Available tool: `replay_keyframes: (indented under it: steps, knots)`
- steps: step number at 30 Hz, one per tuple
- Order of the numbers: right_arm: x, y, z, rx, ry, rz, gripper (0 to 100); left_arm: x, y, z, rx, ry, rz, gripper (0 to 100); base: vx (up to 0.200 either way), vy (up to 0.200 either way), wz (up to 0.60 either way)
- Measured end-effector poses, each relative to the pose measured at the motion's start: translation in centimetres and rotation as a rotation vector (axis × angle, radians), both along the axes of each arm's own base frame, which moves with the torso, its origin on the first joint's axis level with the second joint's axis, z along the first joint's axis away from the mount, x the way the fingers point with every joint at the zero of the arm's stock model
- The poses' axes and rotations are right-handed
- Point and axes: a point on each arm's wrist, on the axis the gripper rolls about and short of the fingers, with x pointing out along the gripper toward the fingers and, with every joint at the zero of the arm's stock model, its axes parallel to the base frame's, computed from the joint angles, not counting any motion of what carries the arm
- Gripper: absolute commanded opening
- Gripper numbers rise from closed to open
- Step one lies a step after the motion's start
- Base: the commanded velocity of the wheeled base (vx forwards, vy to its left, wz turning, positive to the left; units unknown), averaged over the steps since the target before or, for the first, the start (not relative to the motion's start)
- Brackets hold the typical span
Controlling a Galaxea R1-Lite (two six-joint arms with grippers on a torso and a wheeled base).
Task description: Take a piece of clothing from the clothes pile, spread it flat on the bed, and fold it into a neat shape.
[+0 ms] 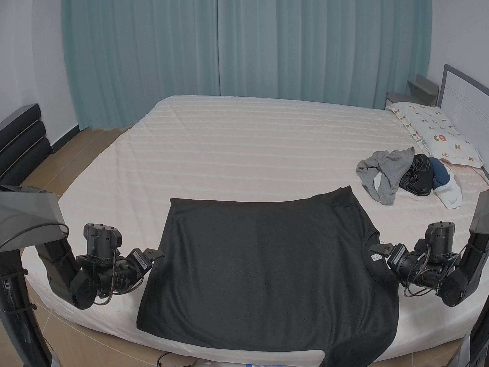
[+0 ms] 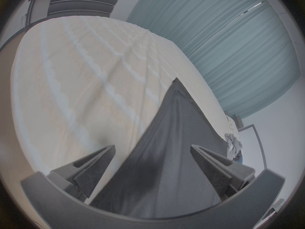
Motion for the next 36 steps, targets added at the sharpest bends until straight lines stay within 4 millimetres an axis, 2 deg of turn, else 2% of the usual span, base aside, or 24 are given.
replay_keyframes:
  steps: [4, 8, 11, 28, 36]
  knots:
    - [-1.7, 0.5, -0.2, 0.061, 0.031, -0.006, 100, -1.9, -0.4, 0.4, -0.018, 0.002, -0.014, 100, -0.100, 0.000, 0.00]
    - [-2.0, 0.7, -0.5, 0.086, 0.044, -0.010, 100, -2.6, -0.3, 0.6, -0.033, 0.012, -0.005, 100, -0.200, 0.000, 0.00]
    - [-2.1, 0.9, -0.9, 0.083, 0.053, -0.004, 100, -2.8, -0.3, 0.7, -0.035, 0.013, -0.004, 100, -0.200, 0.000, 0.00]
    - [-2.7, 1.1, -1.7, 0.085, 0.051, 0.010, 100, -3.0, -0.2, 0.6, -0.049, 0.023, -0.016, 100, 0.000, 0.000, 0.00]
    - [-2.8, 1.1, -1.7, 0.081, 0.057, 0.009, 100, -3.3, -0.2, -0.1, -0.043, 0.056, -0.026, 100, 0.000, 0.000, 0.00]
